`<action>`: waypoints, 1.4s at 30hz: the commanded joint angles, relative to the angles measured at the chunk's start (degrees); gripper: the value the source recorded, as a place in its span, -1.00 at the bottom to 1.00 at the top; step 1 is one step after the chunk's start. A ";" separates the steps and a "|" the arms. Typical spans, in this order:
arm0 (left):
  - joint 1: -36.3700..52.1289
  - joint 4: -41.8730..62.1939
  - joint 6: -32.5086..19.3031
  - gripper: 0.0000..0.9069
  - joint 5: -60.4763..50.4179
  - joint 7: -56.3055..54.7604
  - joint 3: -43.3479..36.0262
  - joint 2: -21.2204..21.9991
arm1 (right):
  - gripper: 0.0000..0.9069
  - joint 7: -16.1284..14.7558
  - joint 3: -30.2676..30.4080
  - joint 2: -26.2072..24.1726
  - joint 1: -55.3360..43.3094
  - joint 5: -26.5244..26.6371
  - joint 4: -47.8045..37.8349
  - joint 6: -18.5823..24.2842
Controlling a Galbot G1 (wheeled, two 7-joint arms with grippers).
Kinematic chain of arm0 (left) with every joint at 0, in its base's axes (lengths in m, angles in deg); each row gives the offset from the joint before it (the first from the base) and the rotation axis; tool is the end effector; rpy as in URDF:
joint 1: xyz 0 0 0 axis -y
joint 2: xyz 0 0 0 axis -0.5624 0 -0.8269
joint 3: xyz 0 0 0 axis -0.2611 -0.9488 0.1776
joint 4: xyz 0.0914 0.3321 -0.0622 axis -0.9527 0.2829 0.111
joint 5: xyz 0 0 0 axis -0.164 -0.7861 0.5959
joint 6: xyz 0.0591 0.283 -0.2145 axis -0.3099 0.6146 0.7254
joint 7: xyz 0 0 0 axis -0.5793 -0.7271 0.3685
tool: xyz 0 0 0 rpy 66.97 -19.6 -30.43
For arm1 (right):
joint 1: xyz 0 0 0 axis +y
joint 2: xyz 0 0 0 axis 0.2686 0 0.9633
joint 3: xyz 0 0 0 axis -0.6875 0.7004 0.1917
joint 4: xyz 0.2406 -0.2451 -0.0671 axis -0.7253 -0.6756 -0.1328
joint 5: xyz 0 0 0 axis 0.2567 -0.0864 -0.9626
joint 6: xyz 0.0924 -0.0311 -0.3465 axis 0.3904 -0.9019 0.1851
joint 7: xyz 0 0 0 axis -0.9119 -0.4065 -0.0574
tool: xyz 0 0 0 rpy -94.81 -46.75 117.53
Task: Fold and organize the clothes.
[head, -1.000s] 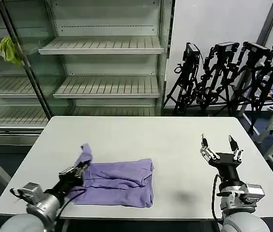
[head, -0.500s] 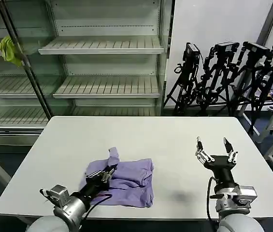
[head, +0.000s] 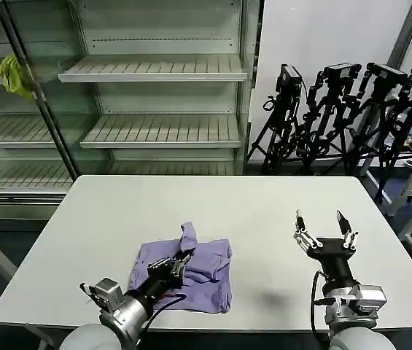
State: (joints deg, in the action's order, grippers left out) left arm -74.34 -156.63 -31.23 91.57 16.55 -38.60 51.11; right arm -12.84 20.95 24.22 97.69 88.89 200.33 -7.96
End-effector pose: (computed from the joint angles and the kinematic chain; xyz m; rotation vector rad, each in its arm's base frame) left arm 0.2134 -0.0133 -0.2100 -0.7272 -2.7073 0.3551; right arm 0.1964 -0.0238 -0.1843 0.0996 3.0816 -0.0312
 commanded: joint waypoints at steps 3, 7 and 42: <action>0.84 3.35 -0.68 -0.53 -2.25 0.24 -2.93 1.55 | 1.00 -0.11 0.29 0.24 0.98 -0.73 0.13 0.38; 0.47 2.75 -1.36 1.00 -2.52 0.47 -3.28 2.01 | 1.00 -0.22 0.30 0.26 1.27 -0.94 0.33 0.52; -10.36 0.91 -3.30 1.00 -10.13 -0.66 12.14 2.83 | 1.00 -0.52 4.50 -2.34 -5.89 1.55 -0.80 0.77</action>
State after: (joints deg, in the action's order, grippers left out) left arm -80.09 -155.77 -34.75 84.48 16.19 -30.96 52.38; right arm -13.43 24.45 22.83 95.95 88.59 200.06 -7.10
